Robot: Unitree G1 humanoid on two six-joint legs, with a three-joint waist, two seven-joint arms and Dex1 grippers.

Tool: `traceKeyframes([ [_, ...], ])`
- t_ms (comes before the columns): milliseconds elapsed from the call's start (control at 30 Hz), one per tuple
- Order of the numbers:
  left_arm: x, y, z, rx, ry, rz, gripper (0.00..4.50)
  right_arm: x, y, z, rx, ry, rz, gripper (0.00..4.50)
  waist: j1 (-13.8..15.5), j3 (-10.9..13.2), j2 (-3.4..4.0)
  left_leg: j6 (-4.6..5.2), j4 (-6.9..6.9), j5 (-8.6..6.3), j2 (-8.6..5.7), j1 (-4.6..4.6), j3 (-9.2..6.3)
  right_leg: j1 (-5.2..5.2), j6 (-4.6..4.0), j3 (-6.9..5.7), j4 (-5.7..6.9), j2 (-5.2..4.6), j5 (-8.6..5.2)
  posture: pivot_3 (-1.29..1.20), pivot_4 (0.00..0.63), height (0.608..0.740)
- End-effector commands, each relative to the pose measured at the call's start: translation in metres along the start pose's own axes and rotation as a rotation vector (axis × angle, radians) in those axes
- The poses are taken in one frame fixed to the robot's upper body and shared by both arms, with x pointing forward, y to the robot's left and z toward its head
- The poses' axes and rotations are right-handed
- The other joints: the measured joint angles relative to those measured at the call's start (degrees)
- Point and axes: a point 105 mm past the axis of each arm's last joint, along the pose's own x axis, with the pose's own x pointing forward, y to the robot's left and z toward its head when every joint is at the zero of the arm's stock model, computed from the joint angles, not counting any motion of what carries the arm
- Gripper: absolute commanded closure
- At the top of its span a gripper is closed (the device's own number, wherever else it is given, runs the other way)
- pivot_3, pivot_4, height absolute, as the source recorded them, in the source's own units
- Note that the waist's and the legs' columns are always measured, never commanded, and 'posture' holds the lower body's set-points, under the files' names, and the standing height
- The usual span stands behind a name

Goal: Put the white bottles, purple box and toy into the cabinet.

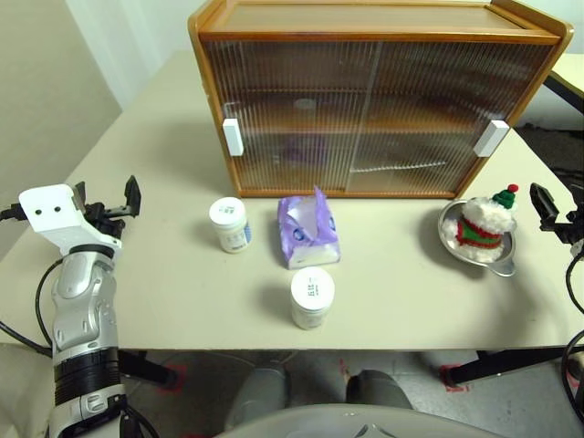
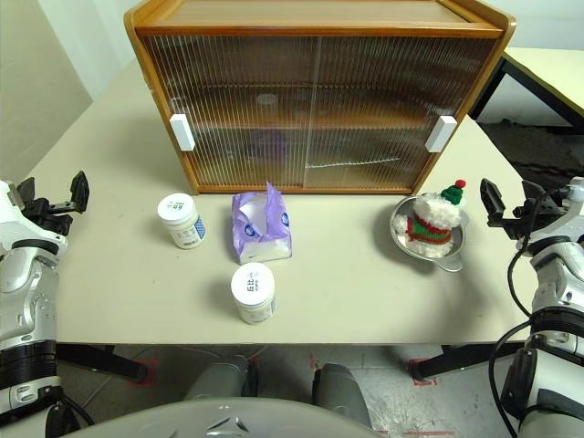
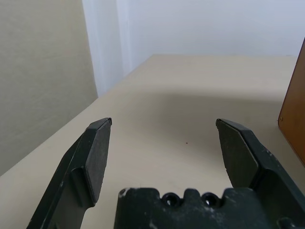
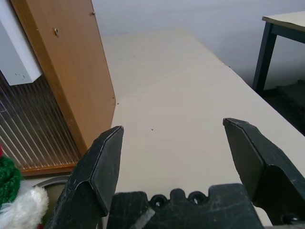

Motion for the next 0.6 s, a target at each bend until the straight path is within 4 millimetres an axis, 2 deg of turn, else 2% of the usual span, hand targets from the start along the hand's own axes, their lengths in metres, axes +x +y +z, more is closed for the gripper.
traceKeyframes([
  [33,0.002,0.004,0.0,0.006,0.0,0.007,0.04,0.009,0.003,0.023,-0.017,-0.067,0.021,0.0,-0.01,0.0,0.0,0.0,0.0,0.0,0.0,0.0,0.0,0.0,0.0,0.0,0.0,0.0,0.0,0.08,0.0,0.74],
  [133,0.008,0.007,0.001,0.013,-0.002,0.003,0.04,0.021,0.011,0.078,-0.026,-0.228,0.083,0.0,-0.48,0.04,0.13,0.0,0.0,0.0,0.0,-0.1,0.16,-0.23,0.0,0.15,0.08,0.01,0.08,0.06,0.0,0.74],
  [267,0.018,0.006,0.005,0.015,-0.016,-0.009,0.04,0.023,0.03,0.106,-0.012,-0.295,0.188,0.0,-0.52,-0.01,0.02,0.03,0.01,0.02,0.04,-0.13,0.19,-0.32,-0.02,0.13,0.15,0.17,0.08,0.04,0.0,0.74],
  [300,0.019,0.005,0.006,0.021,-0.017,-0.024,0.04,0.022,0.039,0.116,0.01,-0.314,0.247,0.0,-0.51,-0.09,-0.1,0.03,0.01,0.02,0.1,-0.14,0.19,-0.32,-0.03,0.12,0.14,0.17,0.08,0.04,0.0,0.74],
  [367,0.025,-0.002,0.012,0.026,-0.02,-0.086,0.04,0.016,0.072,0.138,0.033,-0.332,0.441,0.0,-0.65,-0.09,-0.12,0.03,0.01,0.02,0.13,-0.14,0.18,-0.31,-0.05,0.11,0.13,0.14,0.09,0.03,0.0,0.74],
  [433,0.028,-0.004,0.016,0.036,-0.022,-0.125,0.04,0.009,0.097,0.145,0.045,-0.311,0.576,0.0,-0.67,-0.09,-0.12,0.03,0.01,0.02,0.13,-0.29,0.19,-0.48,-0.07,0.11,0.14,0.06,0.11,0.03,0.0,0.74],
  [500,0.031,-0.002,0.019,0.033,-0.025,-0.129,0.04,0.004,0.113,0.147,0.058,-0.282,0.655,0.0,-0.67,-0.1,-0.12,0.02,0.01,0.01,0.15,-0.43,0.18,-0.65,-0.11,0.11,0.15,0.02,0.18,0.03,0.0,0.74],
  [600,0.035,0.001,0.03,0.024,-0.032,-0.162,0.04,-0.012,0.152,0.149,0.069,-0.202,0.854,0.0,-0.61,-0.1,-0.12,-0.03,0.01,-0.02,0.15,-0.5,0.18,-0.74,-0.13,0.1,0.16,-0.01,0.19,0.04,0.0,0.74],
])
